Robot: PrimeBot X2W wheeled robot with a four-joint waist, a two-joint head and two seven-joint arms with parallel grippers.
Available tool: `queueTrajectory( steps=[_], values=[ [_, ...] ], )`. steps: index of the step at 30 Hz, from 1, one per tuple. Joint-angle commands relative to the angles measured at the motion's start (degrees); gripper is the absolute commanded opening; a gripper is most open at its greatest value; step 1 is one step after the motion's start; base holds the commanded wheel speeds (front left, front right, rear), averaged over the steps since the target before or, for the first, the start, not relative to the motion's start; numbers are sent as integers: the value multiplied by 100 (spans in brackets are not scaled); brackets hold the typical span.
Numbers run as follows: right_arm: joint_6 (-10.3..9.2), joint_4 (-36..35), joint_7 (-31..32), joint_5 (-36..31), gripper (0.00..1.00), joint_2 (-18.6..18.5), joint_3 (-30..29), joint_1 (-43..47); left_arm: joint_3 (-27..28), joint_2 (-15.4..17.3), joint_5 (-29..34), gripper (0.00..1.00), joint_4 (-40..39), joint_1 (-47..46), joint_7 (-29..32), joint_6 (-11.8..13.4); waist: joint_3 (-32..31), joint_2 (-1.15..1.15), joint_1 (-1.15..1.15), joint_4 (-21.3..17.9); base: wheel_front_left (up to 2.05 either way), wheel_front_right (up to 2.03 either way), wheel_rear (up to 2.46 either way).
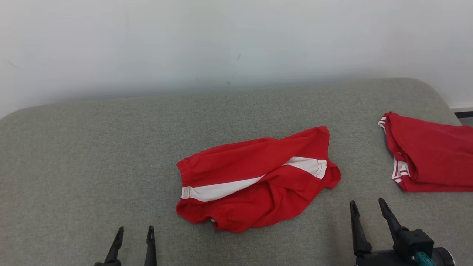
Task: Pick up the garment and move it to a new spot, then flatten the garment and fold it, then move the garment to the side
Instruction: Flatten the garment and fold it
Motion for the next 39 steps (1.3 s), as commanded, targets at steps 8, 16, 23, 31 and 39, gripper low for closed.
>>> queueTrajectory(
  steps=[8, 16, 23, 31, 39],
  values=[
    [-13, 12, 494, -244, 100, -92, 506, -638, -470, 119, -245, 100, 1313, -1375, 594, -378, 190, 0, 0, -97, 0, 0, 0],
    [-13, 90, 533, -152, 100, -148, 772, -1023, -839, 268, -673, 100, 2123, -2316, 1407, -472, 370, 0, 0, -202, 0, 0, 0],
    [-13, 206, 431, -88, 100, -126, 714, -1011, -1276, 461, -1101, 38, 2399, -2730, 1617, -466, 478, 0, 0, -267, 0, 0, 0],
    [-13, 269, 469, -108, 100, -145, 701, -1094, -1647, 679, -1480, 0, 2462, -2816, 1587, -462, 515, 0, 0, -292, 0, 0, 0],
    [-13, 571, 1687, 65, 100, -265, 572, -1681, -1762, 678, -1386, 0, 2152, -2520, 1276, -354, 844, 0, 0, -140, 0, 0, 0]
  ],
)
